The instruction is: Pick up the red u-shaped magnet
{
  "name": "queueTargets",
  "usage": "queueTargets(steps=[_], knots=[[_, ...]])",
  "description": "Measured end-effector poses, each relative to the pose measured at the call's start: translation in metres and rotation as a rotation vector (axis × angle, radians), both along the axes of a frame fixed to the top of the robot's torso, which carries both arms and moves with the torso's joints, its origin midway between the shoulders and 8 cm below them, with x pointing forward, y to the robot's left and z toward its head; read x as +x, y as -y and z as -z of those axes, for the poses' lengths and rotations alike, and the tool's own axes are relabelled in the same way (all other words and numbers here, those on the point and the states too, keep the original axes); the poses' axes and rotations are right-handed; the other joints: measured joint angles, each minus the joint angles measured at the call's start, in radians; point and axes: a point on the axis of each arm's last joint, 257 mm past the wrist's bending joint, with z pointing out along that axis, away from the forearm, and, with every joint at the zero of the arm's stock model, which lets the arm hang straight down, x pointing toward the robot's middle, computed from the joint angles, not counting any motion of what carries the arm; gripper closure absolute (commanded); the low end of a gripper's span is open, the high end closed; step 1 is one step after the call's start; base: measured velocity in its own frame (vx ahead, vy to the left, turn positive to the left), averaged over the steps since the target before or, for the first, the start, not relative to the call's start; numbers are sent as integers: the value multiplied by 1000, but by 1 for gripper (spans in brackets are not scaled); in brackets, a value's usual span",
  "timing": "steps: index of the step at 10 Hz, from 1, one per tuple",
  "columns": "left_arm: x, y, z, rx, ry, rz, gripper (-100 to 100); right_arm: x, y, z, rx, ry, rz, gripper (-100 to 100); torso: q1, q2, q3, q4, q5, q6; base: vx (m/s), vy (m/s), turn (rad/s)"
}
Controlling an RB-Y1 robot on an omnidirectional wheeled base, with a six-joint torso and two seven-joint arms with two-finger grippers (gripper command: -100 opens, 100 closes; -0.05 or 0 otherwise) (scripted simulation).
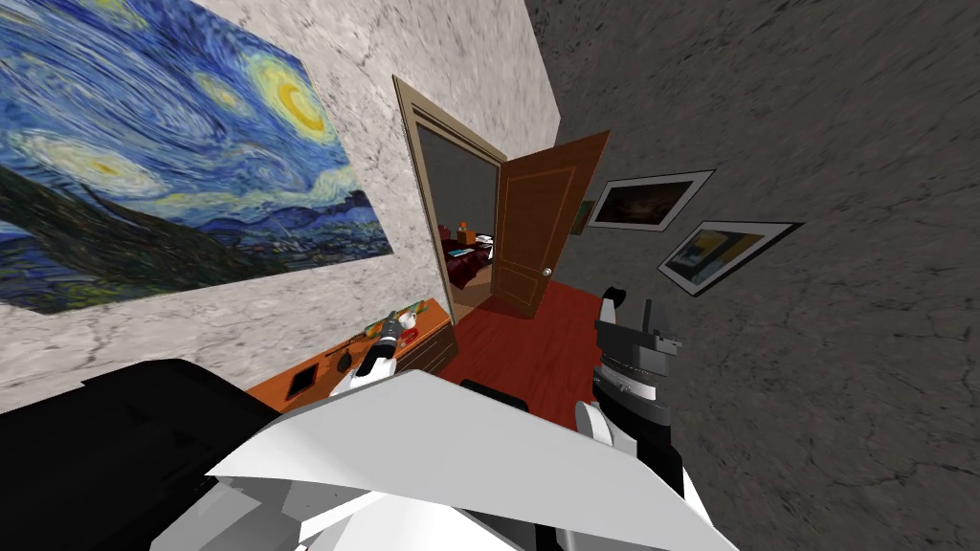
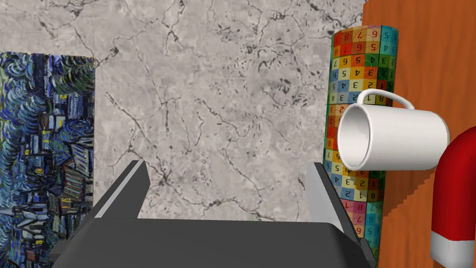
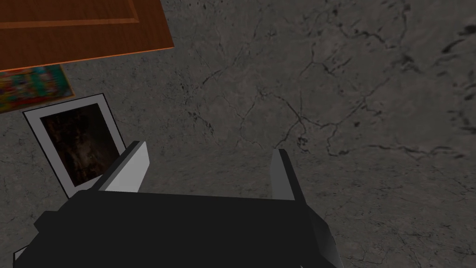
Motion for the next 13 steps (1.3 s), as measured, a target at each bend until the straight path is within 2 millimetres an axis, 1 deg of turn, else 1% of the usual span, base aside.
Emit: queueTargets(steps=[2,4,6,8,9,10,13], knots=[[-20,-19,20,-29,-44,-42,-100,0,0,0,0,0,0,0,-1,-1,-1,0,0,0,75,-53,-50],[-41,-27,38,-57,-83,-82,-100,0,0,0,0,0,0,0,-2,-3,-2,-1,0,0,93,-45,-49],[-50,-35,52,-74,-111,-104,-100,0,0,0,0,0,0,0,1,0,0,0,0,0,35,-23,-42],[-76,-56,73,-106,-155,-159,-100,0,0,0,0,0,0,0,0,-3,-2,-1,0,0,100,-41,-74],[-87,-58,82,-123,-175,-180,-100,0,0,0,0,0,0,0,0,-3,-2,-1,0,0,93,-41,-79],[-105,-65,92,-141,-207,-209,-100,0,0,0,0,0,0,0,-1,-3,-2,-1,0,0,73,-26,-36],[-133,-75,111,-179,-255,-263,-100,0,0,0,0,0,0,0,1,-1,-1,0,0,0,66,-17,-66]])
